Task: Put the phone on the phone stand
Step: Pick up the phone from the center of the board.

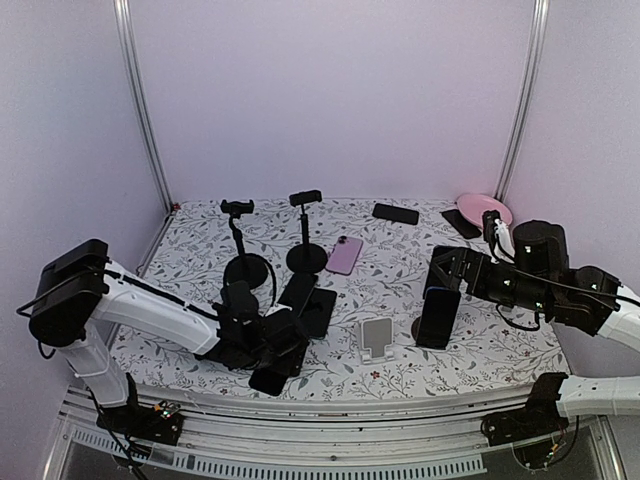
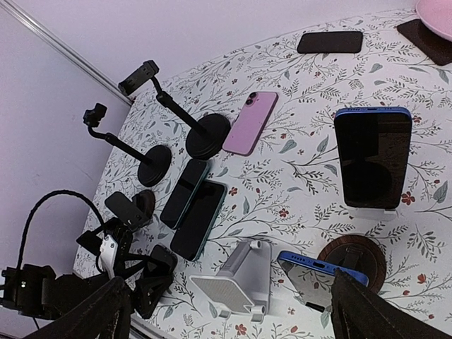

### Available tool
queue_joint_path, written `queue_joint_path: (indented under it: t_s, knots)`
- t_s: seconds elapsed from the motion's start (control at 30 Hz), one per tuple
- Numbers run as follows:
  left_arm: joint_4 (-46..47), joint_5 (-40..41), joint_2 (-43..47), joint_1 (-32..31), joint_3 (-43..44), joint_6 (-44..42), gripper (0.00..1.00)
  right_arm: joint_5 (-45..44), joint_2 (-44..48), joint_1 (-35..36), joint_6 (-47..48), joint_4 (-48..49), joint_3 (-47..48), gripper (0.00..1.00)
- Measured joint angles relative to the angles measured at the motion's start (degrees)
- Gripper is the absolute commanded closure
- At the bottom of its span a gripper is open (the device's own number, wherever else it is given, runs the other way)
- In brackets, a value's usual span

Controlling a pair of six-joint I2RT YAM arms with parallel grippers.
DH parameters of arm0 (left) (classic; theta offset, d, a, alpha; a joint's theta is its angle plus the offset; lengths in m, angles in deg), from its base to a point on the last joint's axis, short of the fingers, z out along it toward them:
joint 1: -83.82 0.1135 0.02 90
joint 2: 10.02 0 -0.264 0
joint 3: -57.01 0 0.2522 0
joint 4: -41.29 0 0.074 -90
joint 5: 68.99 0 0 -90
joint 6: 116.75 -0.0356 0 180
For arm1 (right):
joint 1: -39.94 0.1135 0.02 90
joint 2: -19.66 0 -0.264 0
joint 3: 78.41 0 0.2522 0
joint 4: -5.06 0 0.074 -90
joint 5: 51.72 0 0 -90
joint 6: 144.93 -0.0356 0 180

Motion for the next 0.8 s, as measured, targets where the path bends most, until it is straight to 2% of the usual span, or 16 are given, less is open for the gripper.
queue_joint_path:
  t_s: [0.13,0.23,0.53,0.8]
  knots:
    - [0.5,0.9,-0.4,-0.3,0.1,0.3,0.52,0.6,-0.3,0.0,0.0,0.0,0.0,0.01]
    - [1.2,1.2,-0.3,-0.4,-0.2,0.6,0.61,1.2,-1.2,0.0,0.0,0.0,0.1,0.01]
    - [1.6,1.3,1.8,-0.8,-2.2,0.6,0.68,1.4,-8.2,4.5,-0.4,1.0,4.4,0.01]
    - [0.4,2.3,9.7,-2.4,-6.4,0.1,0.69,0.7,-18.4,11.2,-0.8,4.8,9.5,0.01]
